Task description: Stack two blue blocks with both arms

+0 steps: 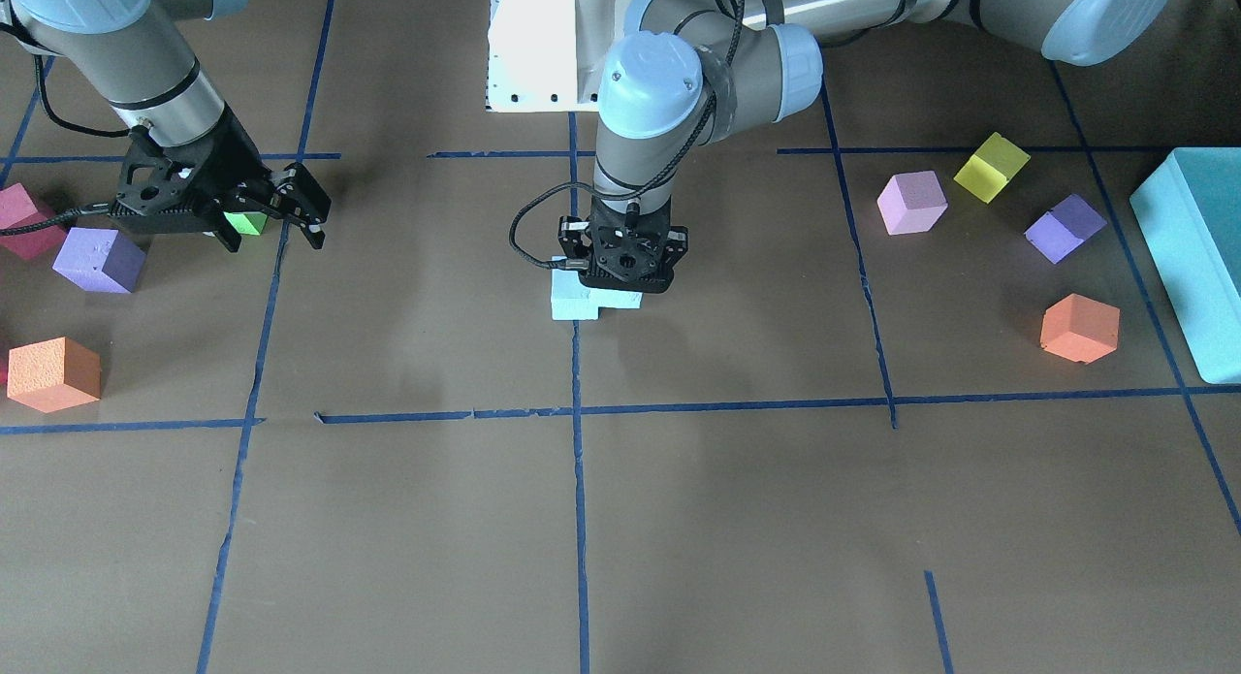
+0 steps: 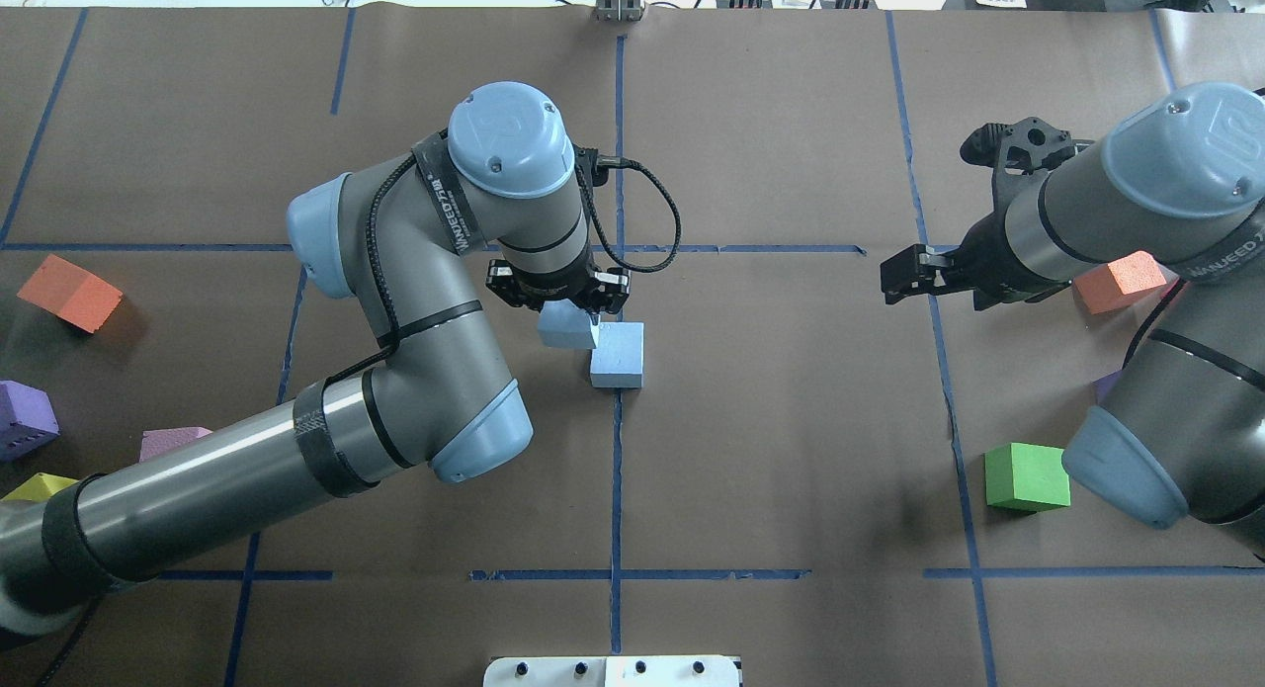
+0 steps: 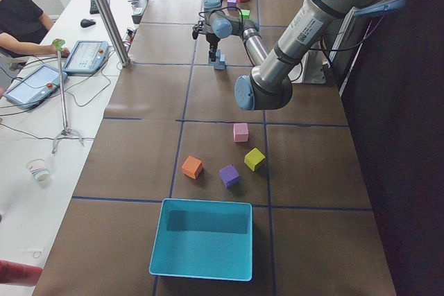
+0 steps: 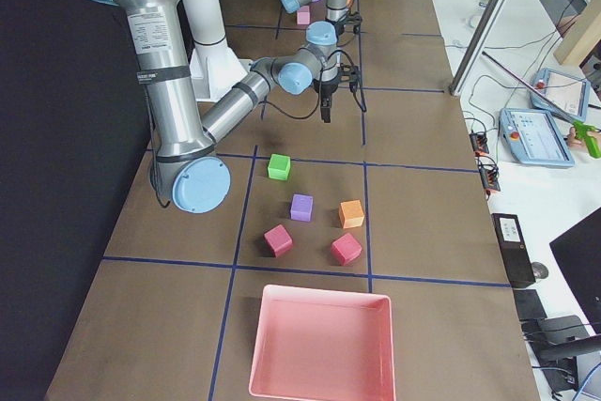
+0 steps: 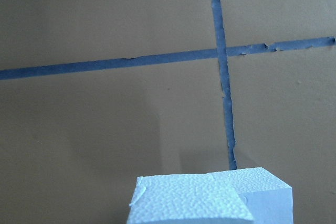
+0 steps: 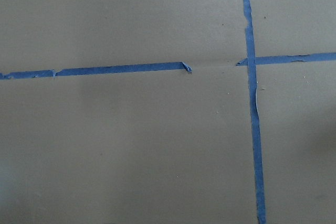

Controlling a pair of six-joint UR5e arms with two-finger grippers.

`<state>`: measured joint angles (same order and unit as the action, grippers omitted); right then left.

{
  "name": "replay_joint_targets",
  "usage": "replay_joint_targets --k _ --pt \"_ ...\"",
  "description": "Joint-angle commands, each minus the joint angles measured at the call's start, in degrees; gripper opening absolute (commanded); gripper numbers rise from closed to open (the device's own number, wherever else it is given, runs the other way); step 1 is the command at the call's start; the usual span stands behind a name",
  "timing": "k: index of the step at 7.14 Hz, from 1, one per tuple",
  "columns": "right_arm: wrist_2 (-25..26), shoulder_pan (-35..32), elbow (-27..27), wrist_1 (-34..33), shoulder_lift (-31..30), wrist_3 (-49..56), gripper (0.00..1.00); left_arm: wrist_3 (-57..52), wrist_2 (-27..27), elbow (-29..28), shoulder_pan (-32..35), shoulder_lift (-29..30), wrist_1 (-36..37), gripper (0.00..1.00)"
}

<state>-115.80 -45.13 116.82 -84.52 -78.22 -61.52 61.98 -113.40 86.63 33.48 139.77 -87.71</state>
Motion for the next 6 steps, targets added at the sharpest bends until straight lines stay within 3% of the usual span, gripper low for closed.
replay_joint_targets --k 1,6 --pt "0.0 0.0 -0.2 2.4 -1.4 0.0 1.0 1.8 0.1 -2.3 -0.3 3.6 2.2 0.27" --pt "0.1 0.0 -1.1 3.3 -1.3 0.0 1.0 4.1 2.1 -5.3 -2.7 5.6 2.2 0.28"
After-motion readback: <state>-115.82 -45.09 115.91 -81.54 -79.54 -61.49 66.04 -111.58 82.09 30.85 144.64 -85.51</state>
